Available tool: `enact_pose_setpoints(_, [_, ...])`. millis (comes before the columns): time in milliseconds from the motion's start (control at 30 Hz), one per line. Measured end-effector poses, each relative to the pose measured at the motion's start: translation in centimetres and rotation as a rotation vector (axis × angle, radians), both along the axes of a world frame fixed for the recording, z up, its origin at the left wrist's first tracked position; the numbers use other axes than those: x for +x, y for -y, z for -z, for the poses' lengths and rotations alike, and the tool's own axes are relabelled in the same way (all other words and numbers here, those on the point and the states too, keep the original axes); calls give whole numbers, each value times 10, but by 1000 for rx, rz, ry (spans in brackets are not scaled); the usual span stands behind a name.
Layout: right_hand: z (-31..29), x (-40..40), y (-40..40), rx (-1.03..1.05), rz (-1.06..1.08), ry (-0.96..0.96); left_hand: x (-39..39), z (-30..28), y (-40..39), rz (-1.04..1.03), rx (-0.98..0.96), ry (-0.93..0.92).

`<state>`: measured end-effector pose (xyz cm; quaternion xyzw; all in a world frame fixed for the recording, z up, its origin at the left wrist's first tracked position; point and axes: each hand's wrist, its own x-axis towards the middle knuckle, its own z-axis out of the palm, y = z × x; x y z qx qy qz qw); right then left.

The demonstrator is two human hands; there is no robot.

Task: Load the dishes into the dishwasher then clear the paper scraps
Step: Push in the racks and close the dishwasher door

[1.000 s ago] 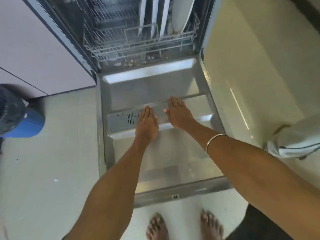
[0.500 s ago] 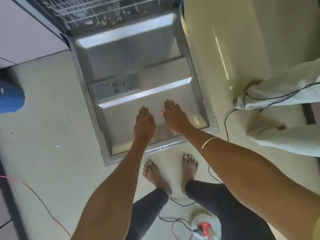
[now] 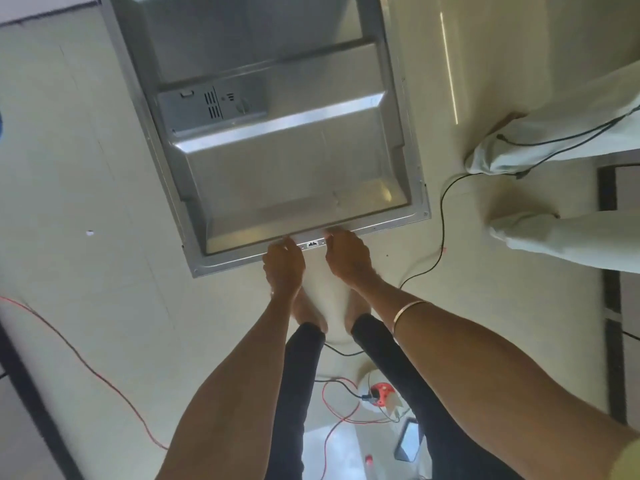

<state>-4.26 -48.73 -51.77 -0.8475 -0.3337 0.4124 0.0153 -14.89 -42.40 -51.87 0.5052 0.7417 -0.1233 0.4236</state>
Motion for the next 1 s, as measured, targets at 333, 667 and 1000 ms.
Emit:
enact_pose_setpoints(333, [56, -10, 8, -6, 1450, -769, -8, 37, 18, -587, -478, 392])
enact_pose_setpoints(667, [85, 8, 18, 251, 1520, -863, -8, 74, 10, -966, -371, 674])
enact_pose_setpoints(1000, [21, 15, 11, 234, 1561, -779, -2, 0, 5, -907, -326, 694])
